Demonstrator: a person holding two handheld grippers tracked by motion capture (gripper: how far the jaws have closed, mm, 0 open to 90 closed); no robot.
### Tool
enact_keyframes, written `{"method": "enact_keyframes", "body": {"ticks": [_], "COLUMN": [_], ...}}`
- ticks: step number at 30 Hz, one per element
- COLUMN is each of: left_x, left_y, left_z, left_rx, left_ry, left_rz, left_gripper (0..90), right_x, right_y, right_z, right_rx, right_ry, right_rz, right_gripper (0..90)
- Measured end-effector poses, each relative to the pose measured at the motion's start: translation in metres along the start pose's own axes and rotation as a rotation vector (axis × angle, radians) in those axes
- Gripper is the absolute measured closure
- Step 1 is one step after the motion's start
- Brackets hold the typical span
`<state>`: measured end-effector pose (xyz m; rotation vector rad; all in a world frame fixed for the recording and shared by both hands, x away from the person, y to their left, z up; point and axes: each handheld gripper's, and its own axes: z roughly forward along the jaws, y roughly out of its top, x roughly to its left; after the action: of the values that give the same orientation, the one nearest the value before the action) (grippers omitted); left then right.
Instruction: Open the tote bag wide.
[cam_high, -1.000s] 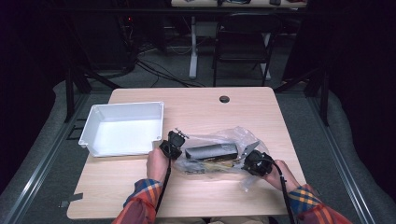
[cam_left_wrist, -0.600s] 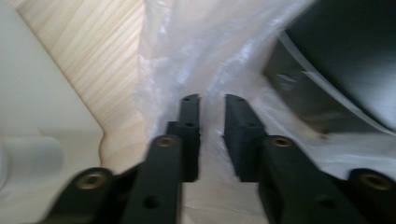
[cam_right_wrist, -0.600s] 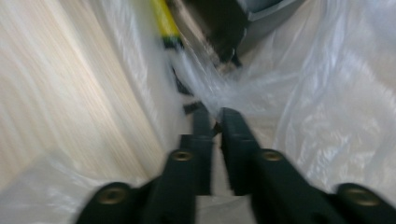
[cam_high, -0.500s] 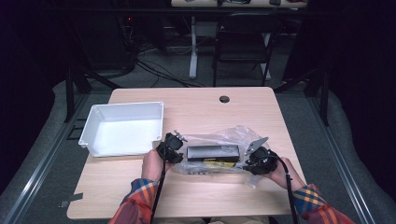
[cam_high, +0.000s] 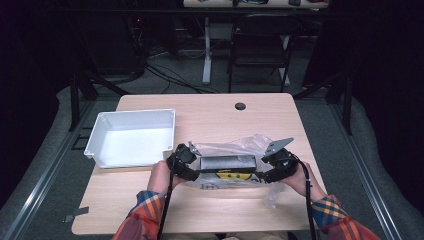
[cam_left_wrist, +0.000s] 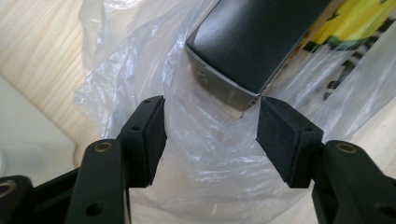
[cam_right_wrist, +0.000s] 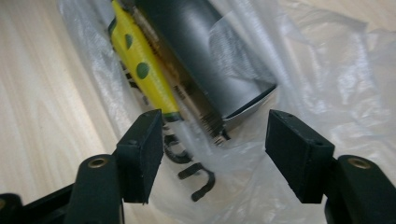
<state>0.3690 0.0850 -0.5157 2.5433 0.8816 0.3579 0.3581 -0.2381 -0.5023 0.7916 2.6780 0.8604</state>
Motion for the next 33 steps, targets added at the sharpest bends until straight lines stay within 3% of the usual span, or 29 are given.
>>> {"method": "enact_keyframes", "body": {"ticks": [2,6,8,9,10,12,15,18,20,23,27,30,32,33], "left_x": [0.004,0.014,0.019,0.021,0.023,0.024,0.023,0.023,0.022,0.018,0.013,0.010,0.010,0.011], "left_y": [-0.001,-0.001,0.000,0.000,0.002,0.004,0.008,0.012,0.013,0.014,0.014,0.011,0.009,0.007], "left_z": [0.001,0.003,0.006,0.008,0.012,0.020,0.030,0.037,0.040,0.041,0.042,0.041,0.039,0.039], "left_rx": [-0.003,-0.015,-0.017,-0.017,-0.006,-0.002,0.022,0.055,0.076,0.093,0.117,0.144,0.151,0.146], "left_ry": [-0.004,0.018,0.032,0.037,0.053,0.075,0.120,0.162,0.160,0.163,0.191,0.226,0.225,0.218], "left_rz": [-0.003,-0.045,-0.059,-0.073,-0.085,-0.106,-0.123,-0.136,-0.138,-0.124,-0.111,-0.092,-0.096,-0.103], "left_gripper": [44.1,54.2,60.9,63.9,67.0,74.2,80.5,82.6,82.8,82.8,83.3,83.6,83.6,83.4], "right_x": [-0.004,-0.021,-0.031,-0.036,-0.039,-0.046,-0.050,-0.054,-0.058,-0.063,-0.066,-0.068,-0.069,-0.070], "right_y": [0.003,0.009,0.010,0.010,0.010,0.009,0.014,0.021,0.024,0.026,0.033,0.042,0.046,0.047], "right_z": [-0.002,0.000,0.009,0.018,0.023,0.036,0.048,0.059,0.069,0.083,0.091,0.094,0.097,0.100], "right_rx": [-0.004,-0.012,0.055,0.100,0.117,0.160,0.141,0.114,0.119,0.162,0.128,0.118,0.110,0.134], "right_ry": [-0.032,-0.085,-0.129,-0.116,-0.118,-0.129,-0.159,-0.232,-0.278,-0.332,-0.399,-0.415,-0.405,-0.386], "right_rz": [0.013,0.090,0.111,0.129,0.138,0.151,0.165,0.192,0.204,0.171,0.154,0.134,0.115,0.116], "right_gripper": [40.1,44.7,46.8,51.7,63.6,78.6,89.4,90.0,90.0,90.0,90.0,90.0,90.0,89.4]}}
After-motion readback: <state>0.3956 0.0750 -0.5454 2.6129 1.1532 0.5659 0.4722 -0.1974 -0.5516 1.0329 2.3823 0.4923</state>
